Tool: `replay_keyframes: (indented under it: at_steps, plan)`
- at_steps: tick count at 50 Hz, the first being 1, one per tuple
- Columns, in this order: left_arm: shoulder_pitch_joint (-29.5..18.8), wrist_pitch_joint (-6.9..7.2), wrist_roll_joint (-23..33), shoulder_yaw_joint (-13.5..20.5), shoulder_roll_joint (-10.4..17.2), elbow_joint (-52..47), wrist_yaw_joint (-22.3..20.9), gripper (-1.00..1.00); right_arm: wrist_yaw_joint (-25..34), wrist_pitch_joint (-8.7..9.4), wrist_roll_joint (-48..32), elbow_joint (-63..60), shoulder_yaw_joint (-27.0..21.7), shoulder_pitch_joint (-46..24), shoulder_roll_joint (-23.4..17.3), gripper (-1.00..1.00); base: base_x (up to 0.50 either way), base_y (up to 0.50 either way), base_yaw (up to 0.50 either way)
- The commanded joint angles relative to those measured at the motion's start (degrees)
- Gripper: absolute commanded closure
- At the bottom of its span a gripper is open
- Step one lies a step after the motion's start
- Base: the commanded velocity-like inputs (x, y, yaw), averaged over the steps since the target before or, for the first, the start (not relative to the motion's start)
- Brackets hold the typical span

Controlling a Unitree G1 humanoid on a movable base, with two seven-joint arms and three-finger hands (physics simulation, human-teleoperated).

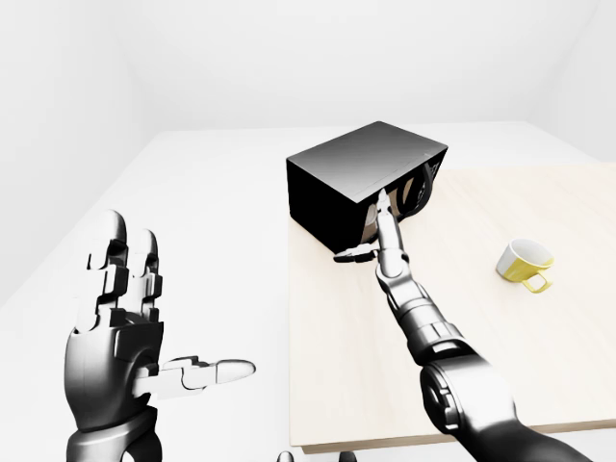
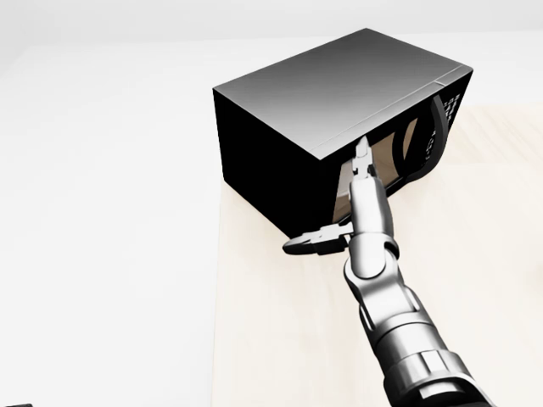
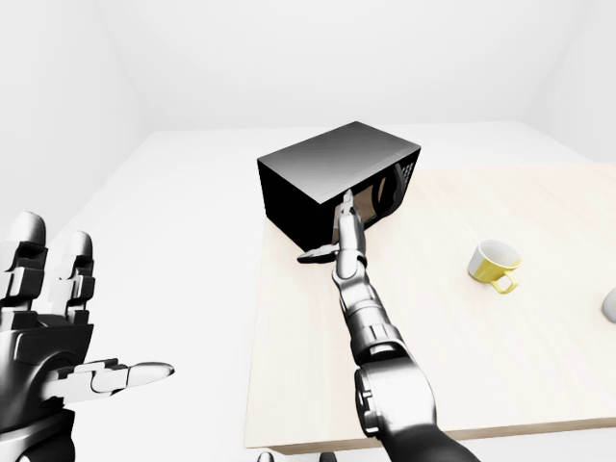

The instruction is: Close the microwave.

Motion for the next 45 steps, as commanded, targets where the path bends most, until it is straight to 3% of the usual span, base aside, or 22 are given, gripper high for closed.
replay_keyframes:
  at_steps: [1,8,9,11,12,13,14,45]
  plan:
    - [0.0,0.00,0.1,-0.2,0.1,0.2,0.1,-1.00,2.5,0.00,2.9,19.7,-1.5,-19.1,-2.9,-1.00,0.01,0.00,0.00]
    - [0.0,0.00,0.0,-0.2,0.1,0.2,0.1,-1.00,2.5,0.00,2.8,19.7,-1.5,-19.1,-2.9,-1.00,0.01,0.00,0.00]
    - [0.1,0.00,0.1,-0.1,0.1,0.0,0.2,-1.00,0.3,0.00,2.9,11.8,-0.6,-15.1,-3.8,-1.00,0.01,0.00,0.00]
    - [0.0,0.00,0.1,-0.1,0.1,-0.1,0.2,-1.00,0.1,0.00,3.6,11.0,0.1,-14.8,-3.9,-1.00,0.01,0.00,0.00]
    - [-0.7,0.00,0.1,0.3,0.2,0.6,0.4,-1.00,3.2,3.29,3.6,-18.0,1.9,0.4,-2.8,-1.00,0.01,0.00,0.00]
    - [-0.7,0.00,0.0,0.4,0.3,0.7,0.4,-1.00,4.8,8.86,3.2,-28.3,2.7,4.8,-2.3,-1.00,0.00,0.00,0.00]
    - [-0.7,0.00,0.0,0.4,0.3,0.7,0.4,-1.00,5.0,9.72,3.1,-29.8,2.8,5.4,-2.2,-1.00,0.00,0.00,0.00]
    - [-0.7,0.00,0.1,0.4,0.2,0.7,0.4,-1.00,5.1,10.00,3.1,-30.4,2.8,5.6,-2.1,-1.00,0.00,0.00,0.00]
